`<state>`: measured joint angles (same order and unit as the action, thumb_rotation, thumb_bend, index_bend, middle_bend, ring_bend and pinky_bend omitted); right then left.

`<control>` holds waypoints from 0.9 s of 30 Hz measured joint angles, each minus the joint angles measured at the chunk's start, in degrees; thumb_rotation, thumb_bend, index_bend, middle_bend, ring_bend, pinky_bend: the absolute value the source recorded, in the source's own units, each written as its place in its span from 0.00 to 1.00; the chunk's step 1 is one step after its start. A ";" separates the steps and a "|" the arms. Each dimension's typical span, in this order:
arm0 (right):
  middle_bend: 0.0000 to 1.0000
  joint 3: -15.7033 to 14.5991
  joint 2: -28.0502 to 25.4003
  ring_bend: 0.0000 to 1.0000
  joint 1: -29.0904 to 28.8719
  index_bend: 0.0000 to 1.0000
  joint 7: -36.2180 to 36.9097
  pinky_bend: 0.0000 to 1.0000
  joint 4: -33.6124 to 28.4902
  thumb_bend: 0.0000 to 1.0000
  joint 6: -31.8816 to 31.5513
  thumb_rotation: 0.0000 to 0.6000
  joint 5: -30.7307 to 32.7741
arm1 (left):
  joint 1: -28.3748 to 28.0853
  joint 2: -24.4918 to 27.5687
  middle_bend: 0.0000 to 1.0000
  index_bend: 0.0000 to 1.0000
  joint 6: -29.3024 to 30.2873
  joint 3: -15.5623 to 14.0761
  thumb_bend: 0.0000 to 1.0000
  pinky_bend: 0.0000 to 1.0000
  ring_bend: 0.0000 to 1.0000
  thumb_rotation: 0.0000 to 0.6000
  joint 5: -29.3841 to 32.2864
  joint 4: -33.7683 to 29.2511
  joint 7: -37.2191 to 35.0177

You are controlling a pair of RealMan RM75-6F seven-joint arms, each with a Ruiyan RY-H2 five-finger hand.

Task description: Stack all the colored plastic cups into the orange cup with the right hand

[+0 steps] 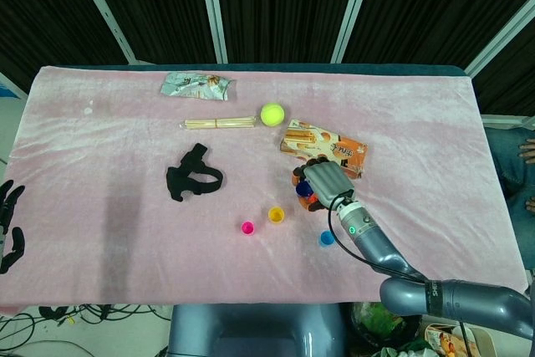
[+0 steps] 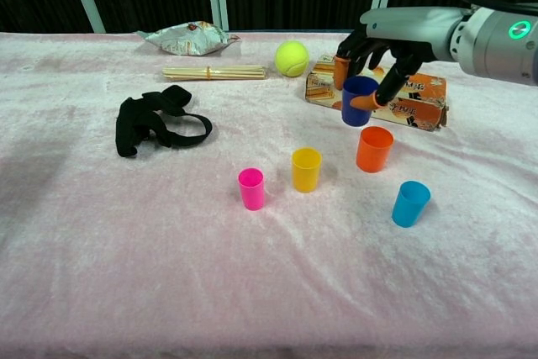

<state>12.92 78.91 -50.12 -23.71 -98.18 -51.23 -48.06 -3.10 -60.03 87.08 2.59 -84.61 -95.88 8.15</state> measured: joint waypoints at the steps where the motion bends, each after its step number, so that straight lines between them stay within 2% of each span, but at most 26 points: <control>1: 0.48 -0.35 -0.23 0.25 0.18 0.47 0.03 0.21 -0.46 0.33 -0.16 1.00 -0.22 | 0.00 0.00 0.01 0.07 0.01 0.01 0.70 0.03 0.00 1.00 0.00 0.00 0.04; 16: 0.48 -2.97 0.19 0.25 1.24 0.47 1.86 0.21 2.00 0.33 -0.40 1.00 -1.68 | 0.06 -0.04 0.01 0.07 0.06 0.14 0.70 0.03 0.00 1.00 0.32 0.12 0.22; 27: 0.46 -3.60 0.91 0.25 1.73 0.47 3.66 0.21 3.96 0.32 0.23 1.00 -2.48 | 0.16 -0.03 0.01 0.07 0.19 0.17 0.70 0.03 0.00 1.00 0.43 0.05 0.45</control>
<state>9.31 79.83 -48.39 -20.05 -94.22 -50.99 -50.54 -2.94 -60.06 87.27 2.75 -84.18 -95.83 8.61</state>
